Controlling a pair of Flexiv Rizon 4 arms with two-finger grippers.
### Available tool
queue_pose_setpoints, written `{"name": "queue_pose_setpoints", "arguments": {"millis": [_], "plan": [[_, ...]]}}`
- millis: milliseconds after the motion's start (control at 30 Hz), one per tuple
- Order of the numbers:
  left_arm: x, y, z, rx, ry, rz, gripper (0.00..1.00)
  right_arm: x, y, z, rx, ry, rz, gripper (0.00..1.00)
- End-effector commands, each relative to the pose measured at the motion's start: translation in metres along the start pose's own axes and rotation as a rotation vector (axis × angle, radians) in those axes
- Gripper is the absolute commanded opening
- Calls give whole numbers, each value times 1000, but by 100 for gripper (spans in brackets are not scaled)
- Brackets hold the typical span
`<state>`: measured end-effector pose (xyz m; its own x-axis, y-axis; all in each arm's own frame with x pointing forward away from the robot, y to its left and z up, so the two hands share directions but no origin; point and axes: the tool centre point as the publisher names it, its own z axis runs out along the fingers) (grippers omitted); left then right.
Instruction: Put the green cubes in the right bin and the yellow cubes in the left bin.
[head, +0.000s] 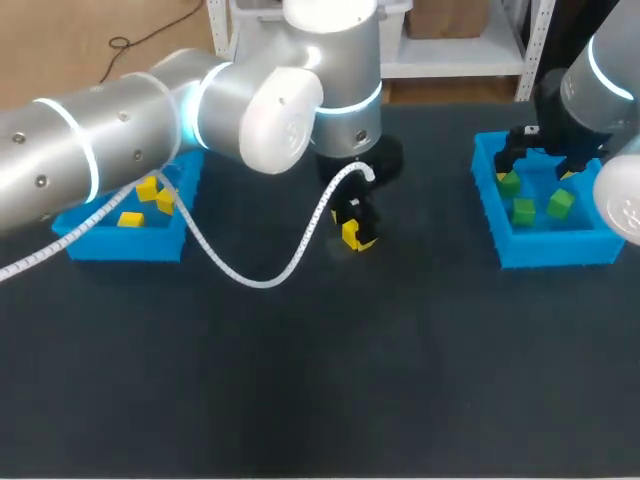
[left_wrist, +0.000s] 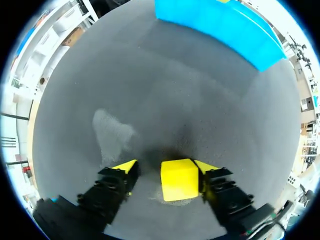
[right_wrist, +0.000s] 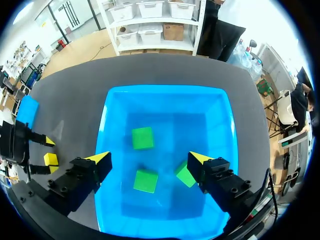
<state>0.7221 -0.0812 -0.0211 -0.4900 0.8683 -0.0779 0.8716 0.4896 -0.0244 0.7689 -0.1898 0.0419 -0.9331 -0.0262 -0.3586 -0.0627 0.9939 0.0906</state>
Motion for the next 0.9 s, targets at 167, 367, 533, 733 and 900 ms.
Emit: {"name": "queue_pose_setpoints", "arguments": {"millis": [167, 367, 533, 733, 900], "plan": [[-4, 11, -15, -27, -50, -17, 0, 2, 0, -1, 4, -7, 1, 100], [2, 39, -69, -86, -194, -96, 0, 2, 0, -1, 4, -7, 1, 100], [34, 76, -113, -159, -300, -232, 0, 2, 0, -1, 4, -7, 1, 100], [103, 123, -150, -254, -378, -458, 0, 2, 0, -1, 4, -7, 1, 100], [170, 146, -159, -313, -368, -619, 0, 2, 0, -1, 4, -7, 1, 100]]}}
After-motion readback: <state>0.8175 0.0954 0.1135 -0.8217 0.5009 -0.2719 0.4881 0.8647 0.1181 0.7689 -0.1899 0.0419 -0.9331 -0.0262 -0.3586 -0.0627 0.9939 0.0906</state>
